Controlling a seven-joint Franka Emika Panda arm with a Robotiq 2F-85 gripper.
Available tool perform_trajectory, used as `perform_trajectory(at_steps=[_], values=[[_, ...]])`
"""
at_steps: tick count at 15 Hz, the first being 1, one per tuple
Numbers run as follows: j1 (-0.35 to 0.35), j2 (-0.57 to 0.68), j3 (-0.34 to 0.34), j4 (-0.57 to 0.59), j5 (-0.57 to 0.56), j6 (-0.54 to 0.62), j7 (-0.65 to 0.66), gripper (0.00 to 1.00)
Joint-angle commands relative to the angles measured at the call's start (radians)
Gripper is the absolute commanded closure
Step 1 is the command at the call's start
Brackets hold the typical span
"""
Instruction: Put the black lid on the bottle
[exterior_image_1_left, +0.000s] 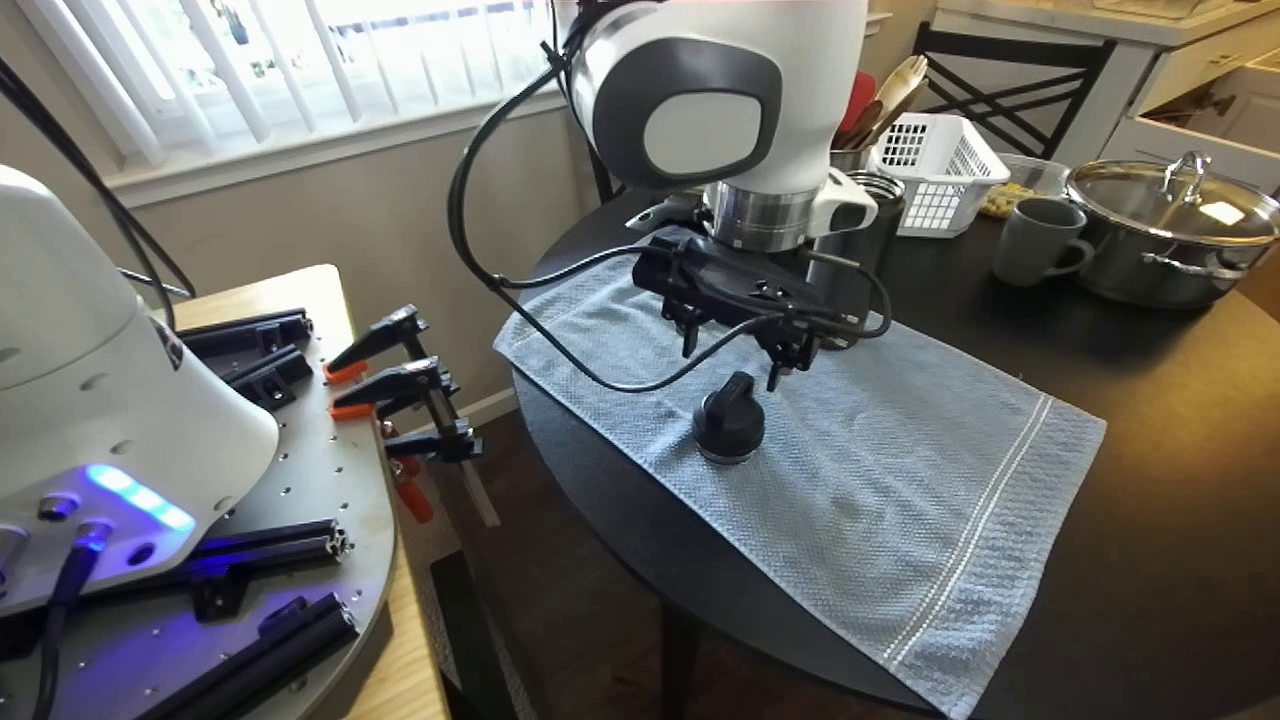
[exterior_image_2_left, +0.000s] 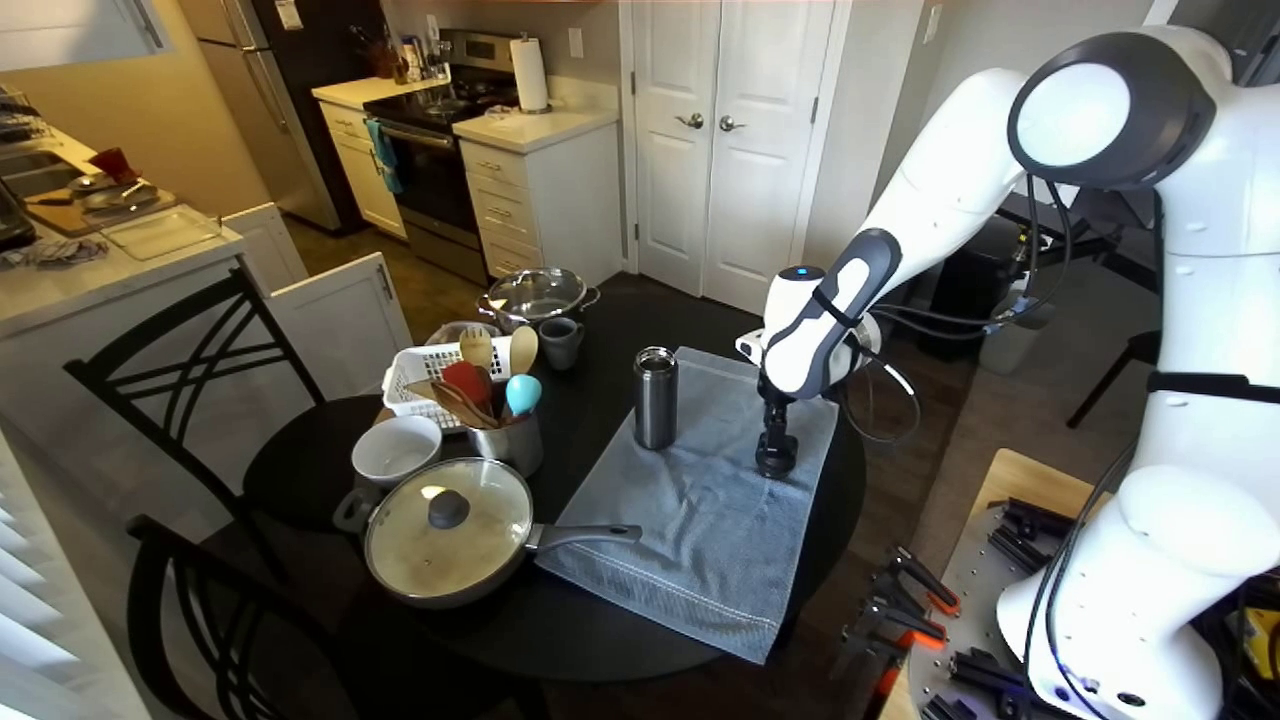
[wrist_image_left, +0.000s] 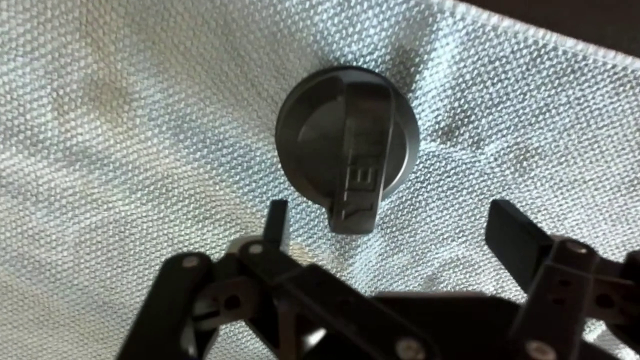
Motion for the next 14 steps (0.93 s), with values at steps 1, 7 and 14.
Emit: perform_trajectory(at_steps=[1, 7, 14], values=[[-0.009, 0.016, -0.007, 0.000, -0.042, 0.013, -0.067, 0.00], [-0.001, 0.029, -0.040, -0.003, -0.062, 0.012, -0.059, 0.00], [0.014, 0.007, -0.067, -0.015, -0.066, 0.024, -0.029, 0.53]])
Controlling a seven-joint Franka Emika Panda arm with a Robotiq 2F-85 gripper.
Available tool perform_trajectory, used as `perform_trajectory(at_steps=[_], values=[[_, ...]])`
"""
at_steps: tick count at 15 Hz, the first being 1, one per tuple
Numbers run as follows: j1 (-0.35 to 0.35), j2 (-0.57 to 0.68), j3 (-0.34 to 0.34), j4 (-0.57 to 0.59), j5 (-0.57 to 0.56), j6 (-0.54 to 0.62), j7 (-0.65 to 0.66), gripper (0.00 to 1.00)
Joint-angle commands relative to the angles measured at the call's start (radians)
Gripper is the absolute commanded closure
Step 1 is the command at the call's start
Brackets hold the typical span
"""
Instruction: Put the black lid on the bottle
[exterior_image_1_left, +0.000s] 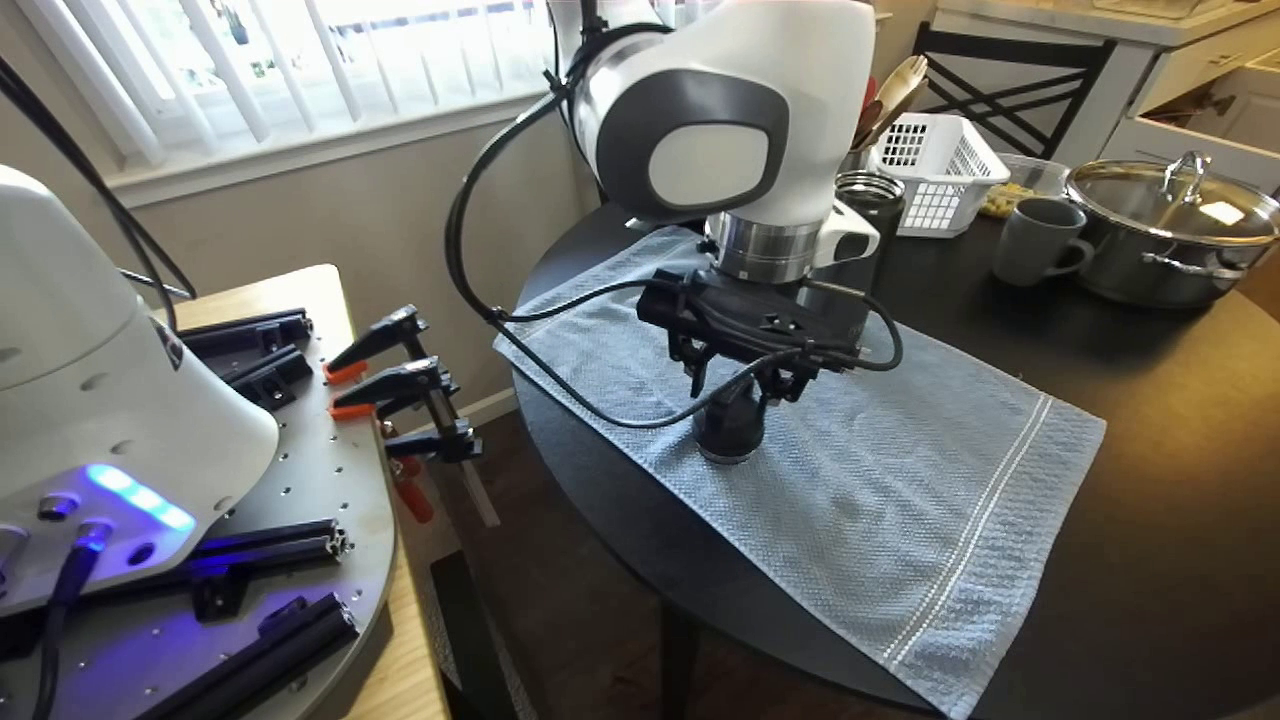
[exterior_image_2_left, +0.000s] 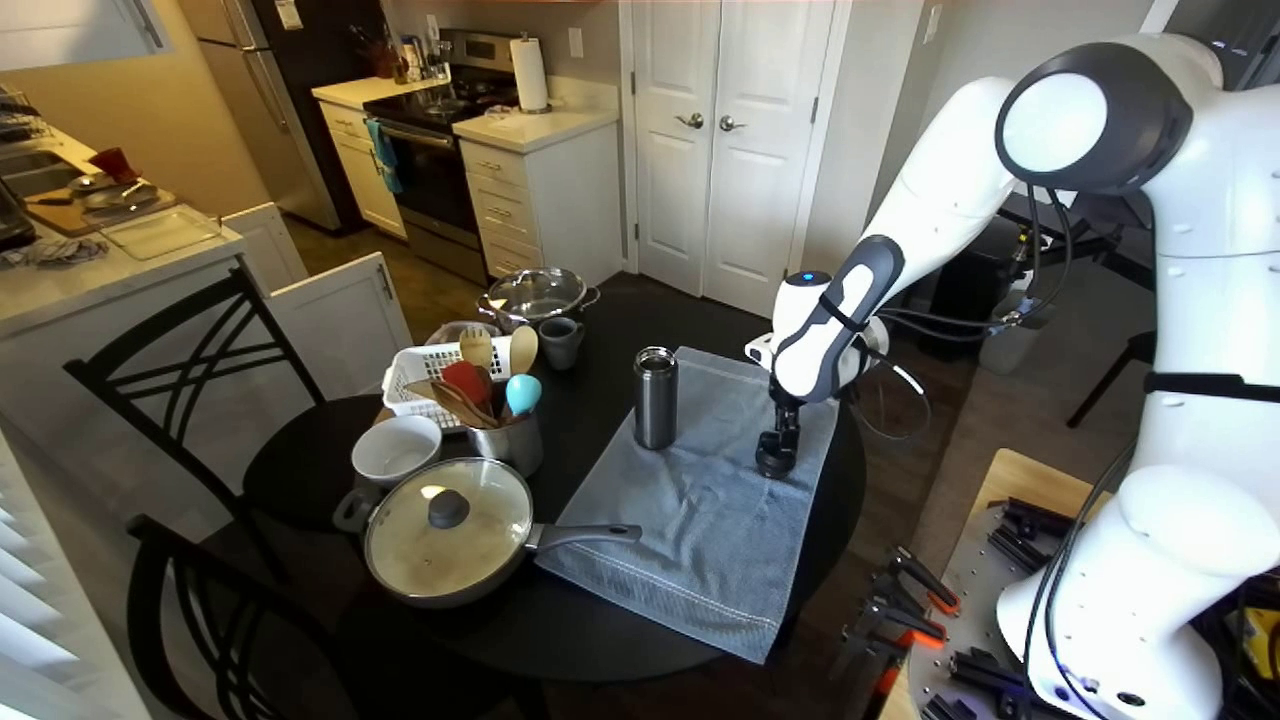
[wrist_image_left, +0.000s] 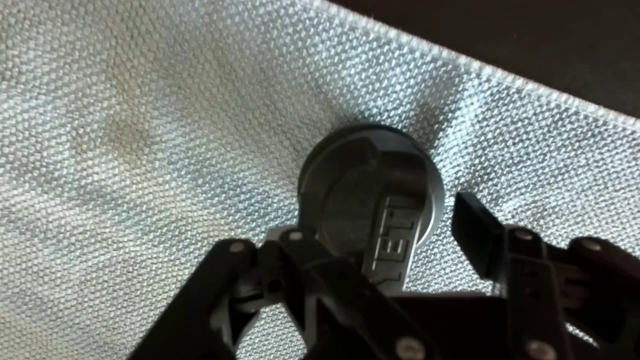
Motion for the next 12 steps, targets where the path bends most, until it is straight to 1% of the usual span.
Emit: perform_trajectory(at_steps=[1, 4, 7, 8, 9, 12], values=[[0.018, -0.023, -0.024, -0.017, -0.019, 0.028, 0.019, 0.59], [0.026, -0.029, -0.027, -0.018, -0.018, 0.038, 0.025, 0.78], [0.017, -0.034, -0.008, -0.017, -0.008, 0.024, 0.010, 0.97], [0.013, -0.034, -0.002, -0.016, -0.005, 0.020, 0.007, 0.97], [0.014, -0.035, -0.002, -0.015, -0.005, 0.019, 0.008, 0.94], [0.027, -0.056, -0.013, -0.017, -0.015, 0.003, 0.017, 0.94]])
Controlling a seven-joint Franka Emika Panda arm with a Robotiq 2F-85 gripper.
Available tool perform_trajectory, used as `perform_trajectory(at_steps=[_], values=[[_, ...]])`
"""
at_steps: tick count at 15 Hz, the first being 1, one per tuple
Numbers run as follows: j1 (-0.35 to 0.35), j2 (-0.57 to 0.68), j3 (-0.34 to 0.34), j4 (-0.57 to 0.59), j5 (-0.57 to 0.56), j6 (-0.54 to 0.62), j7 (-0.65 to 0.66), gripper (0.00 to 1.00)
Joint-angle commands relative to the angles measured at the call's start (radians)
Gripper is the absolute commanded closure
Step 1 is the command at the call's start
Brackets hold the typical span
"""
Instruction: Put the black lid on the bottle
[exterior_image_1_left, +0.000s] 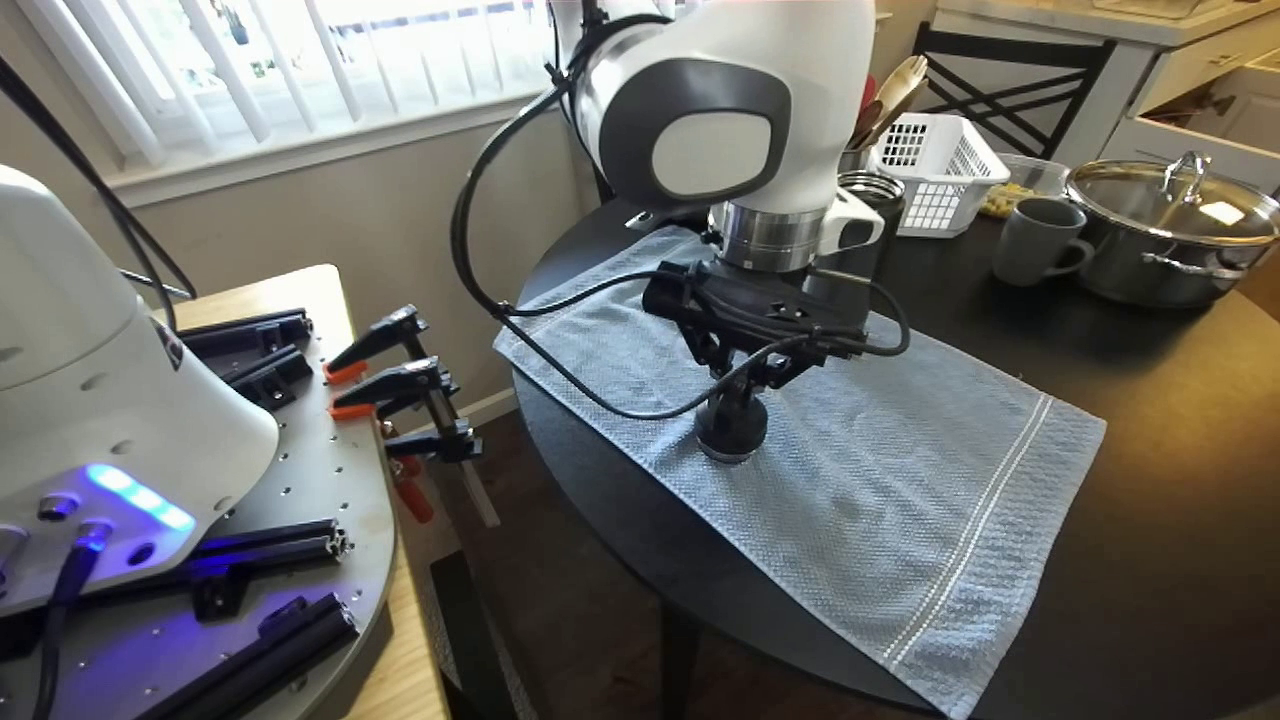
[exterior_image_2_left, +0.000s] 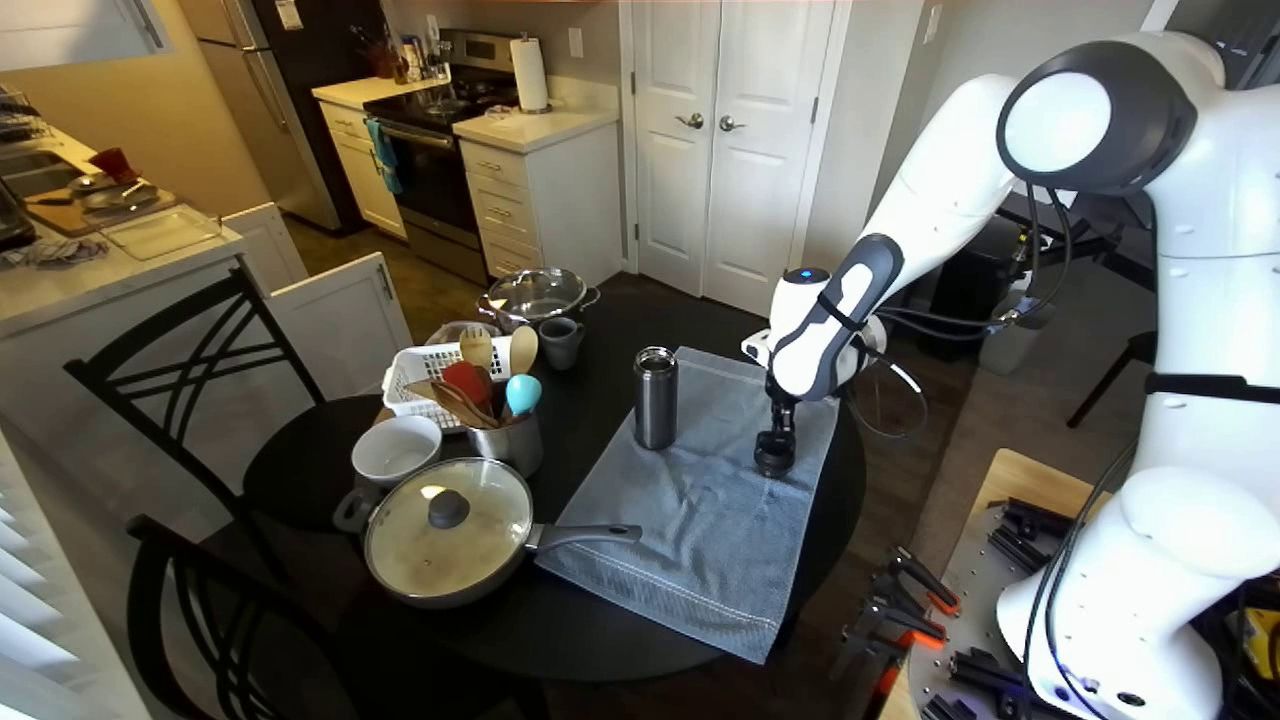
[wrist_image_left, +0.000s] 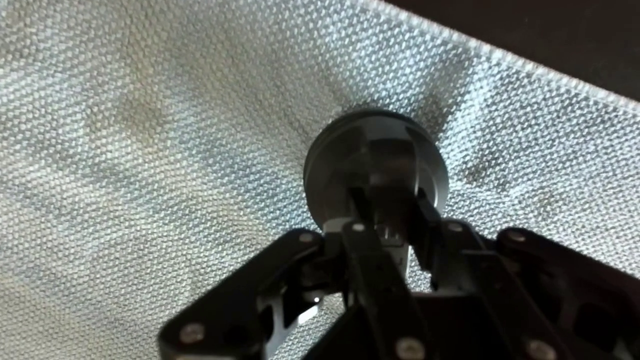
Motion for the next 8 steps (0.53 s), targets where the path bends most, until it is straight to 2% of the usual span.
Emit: perform_trajectory(at_steps=[1, 8], values=[[0.017, -0.063, -0.013, -0.017, -0.018, -0.022, 0.020, 0.94], [0.030, -0.209, -0.019, 0.049, 0.005, -0.114, 0.010, 0.94]])
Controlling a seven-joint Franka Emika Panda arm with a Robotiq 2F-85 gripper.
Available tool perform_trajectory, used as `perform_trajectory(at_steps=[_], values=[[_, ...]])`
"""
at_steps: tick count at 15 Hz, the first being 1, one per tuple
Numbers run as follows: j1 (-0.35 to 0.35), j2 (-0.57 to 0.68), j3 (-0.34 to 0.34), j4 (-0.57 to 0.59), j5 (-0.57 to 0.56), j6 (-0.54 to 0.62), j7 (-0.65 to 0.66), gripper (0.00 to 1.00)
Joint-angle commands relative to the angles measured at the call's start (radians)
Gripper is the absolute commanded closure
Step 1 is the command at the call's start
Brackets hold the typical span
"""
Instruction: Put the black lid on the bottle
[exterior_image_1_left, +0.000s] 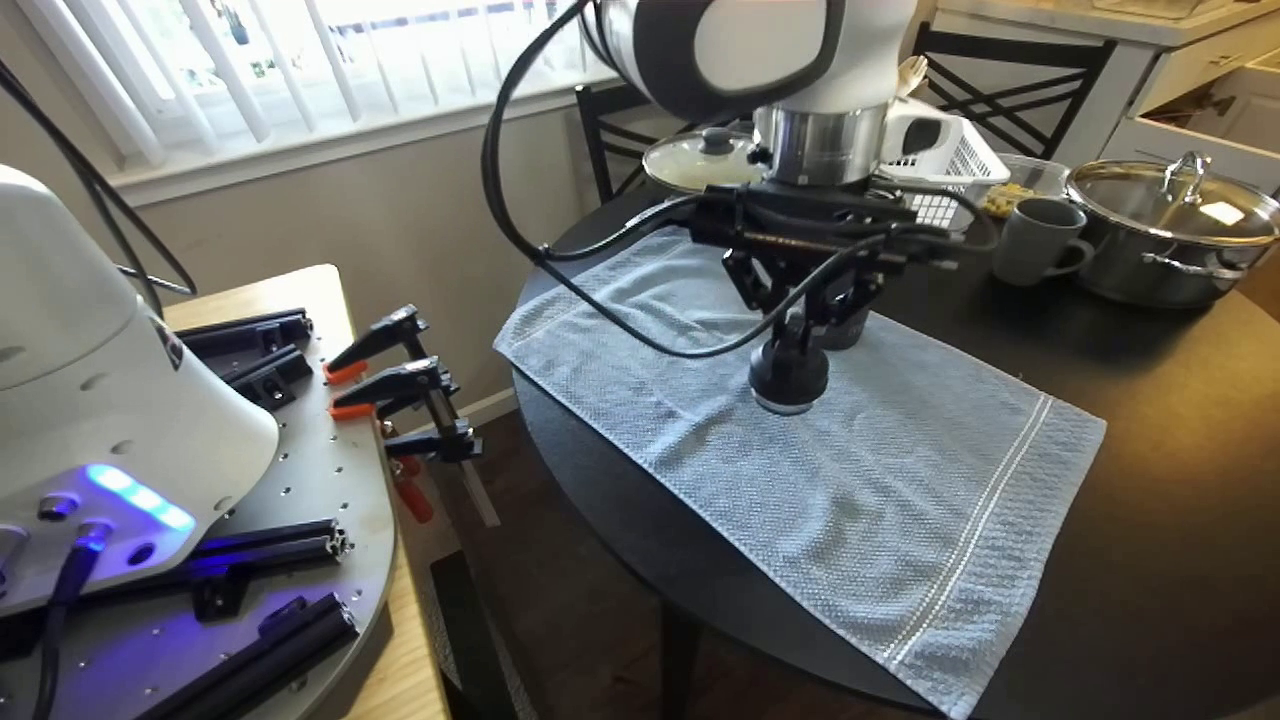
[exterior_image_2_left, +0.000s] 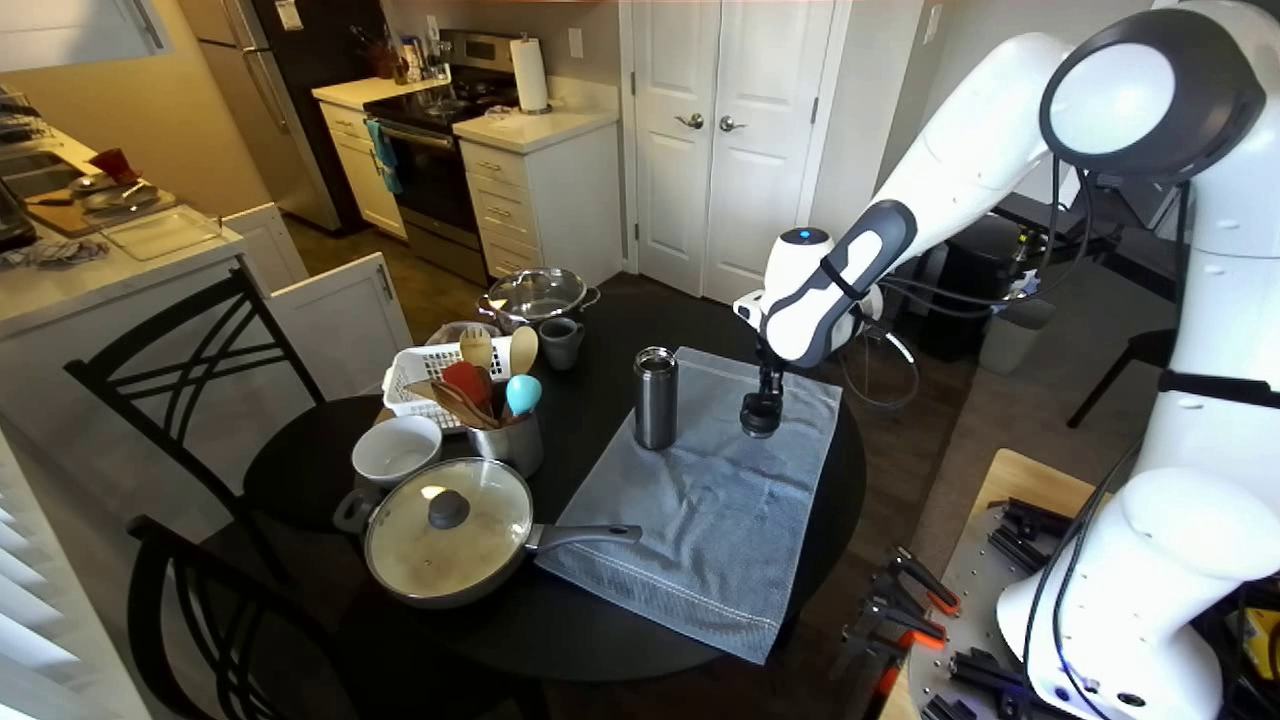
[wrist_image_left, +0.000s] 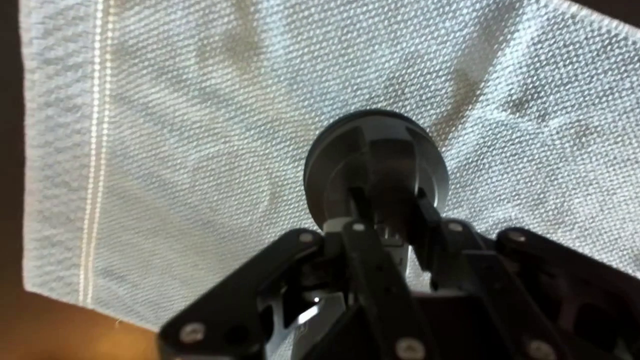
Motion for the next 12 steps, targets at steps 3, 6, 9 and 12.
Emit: perform_trajectory(at_steps=[3, 6, 9, 12], values=[[0.030, -0.138, -0.015, 0.055, 0.029, -0.126, 0.004, 0.94], [0.042, -0.170, -0.014, 0.099, 0.081, -0.164, -0.004, 0.94], [0.066, -0.188, -0.023, 0.132, 0.119, -0.170, 0.017, 0.94], [0.088, -0.184, -0.029, 0.165, 0.124, -0.176, 0.039, 0.94]])
